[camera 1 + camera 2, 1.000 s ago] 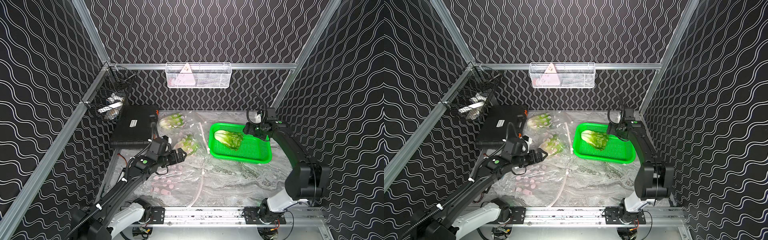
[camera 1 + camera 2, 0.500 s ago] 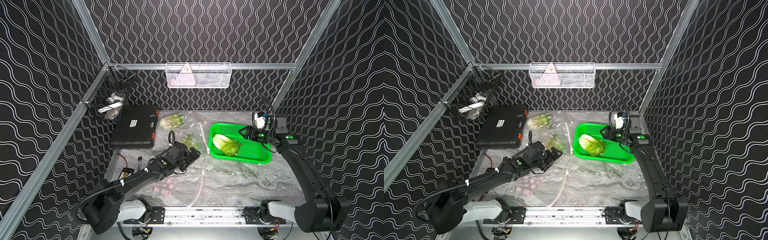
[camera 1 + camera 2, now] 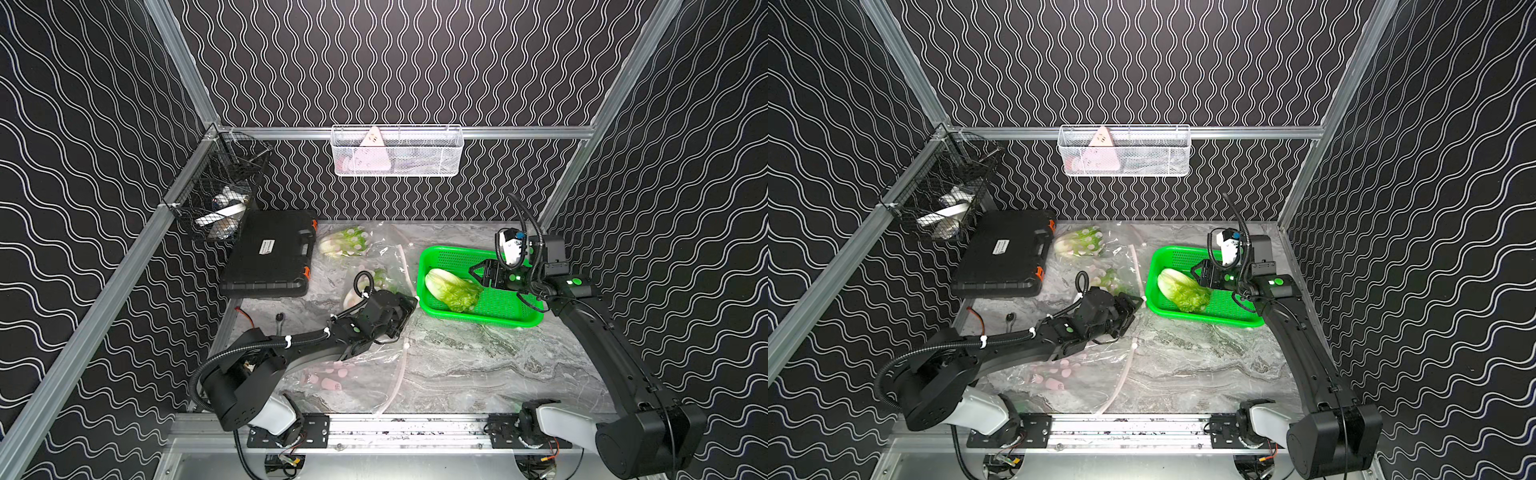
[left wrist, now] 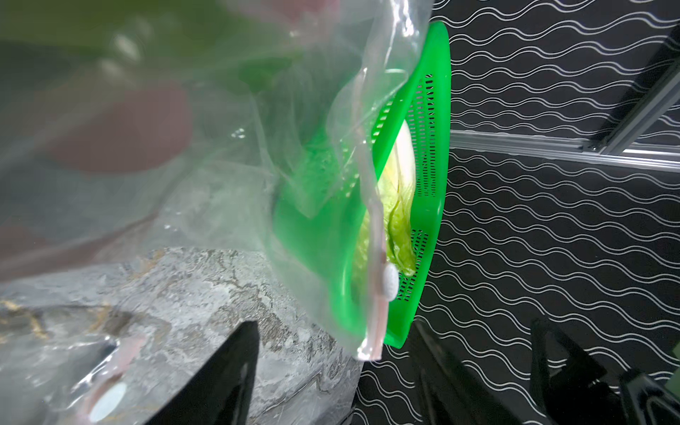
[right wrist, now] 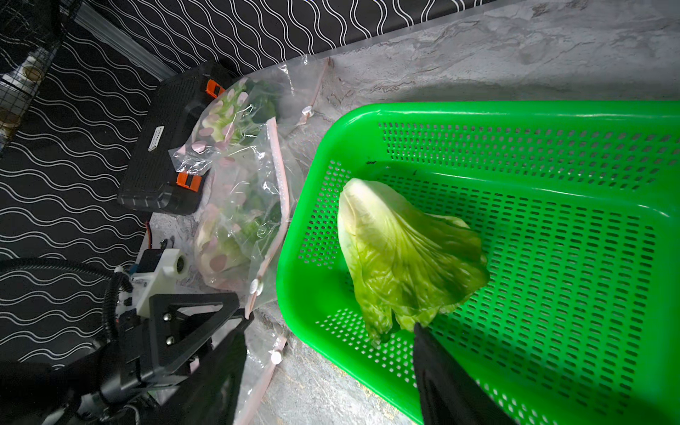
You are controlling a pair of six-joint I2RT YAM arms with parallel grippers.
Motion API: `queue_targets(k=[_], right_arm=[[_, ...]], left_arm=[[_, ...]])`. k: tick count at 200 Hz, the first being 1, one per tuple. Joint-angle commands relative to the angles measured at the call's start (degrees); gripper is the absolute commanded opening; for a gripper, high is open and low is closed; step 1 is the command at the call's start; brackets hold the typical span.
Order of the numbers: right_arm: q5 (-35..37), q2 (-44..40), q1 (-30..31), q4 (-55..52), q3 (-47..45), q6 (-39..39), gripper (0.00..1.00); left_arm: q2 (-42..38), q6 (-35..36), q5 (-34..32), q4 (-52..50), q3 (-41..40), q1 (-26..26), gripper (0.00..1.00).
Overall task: Open the zip-top bag and take out the chinese cabbages
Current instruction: Adjust the zipper food storage bag at the center of the board.
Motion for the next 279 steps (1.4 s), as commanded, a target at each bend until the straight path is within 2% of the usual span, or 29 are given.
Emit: queue_targets(k=[1,44,64,80,113,134,162,182,202,248,279], right_arm=[[1.2,-0.3,0.7,-0.4,-0.2,-0.8,0.73],[2.0,-0.3,1.6,-1.0,-0.3,-1.3,0.73],[2.5,-0.2,2.0,-1.3,-0.4,-1.5,0.73],[2.6,-0.3,2.3,-1.2,-0.4,-1.6,0.72],[3.7,0.0,3.0,-0.8,-0.4,-2.5,0.72],[4.6,-1.3,5.4,1.7,-3.7,-6.5,0.71],[6.7,-6.8,13.7,12.1,-11.5,-17.0,0.72],[5.0,-9.7,17.7,21.3,-17.1,-23.4,0.74],[0.8,-9.1,20.3,28.4,-18.8,-28.2,0.75],[-4.1,-1.8,25.6,43.0,-16.5,-35.0,0.74],[-5.2,3.7,29.5,50.1,-16.8,-38.1,0.74]], left_arm=[[2.1,-2.4,-3.0,4.5,1.4,-0.1,0.66],[5.3,-2.6,-4.7,7.0,2.0,0.3,0.52],[5.7,-1.6,-4.9,7.5,1.9,1.1,0.38],[5.0,0.1,-5.2,6.7,2.0,1.8,0.21],[0.5,8.5,-3.0,1.7,2.7,5.6,0.00],[-5.3,17.4,1.3,-6.2,2.6,10.1,0.00],[-15.0,34.2,8.0,-20.9,3.7,15.5,0.00],[-19.6,47.4,10.9,-35.7,7.9,16.3,0.00],[-22.9,56.5,14.7,-46.5,11.6,16.6,0.00],[-29.8,67.2,20.4,-59.3,16.5,16.7,0.00],[-31.5,69.7,22.1,-62.7,17.4,16.7,0.00]])
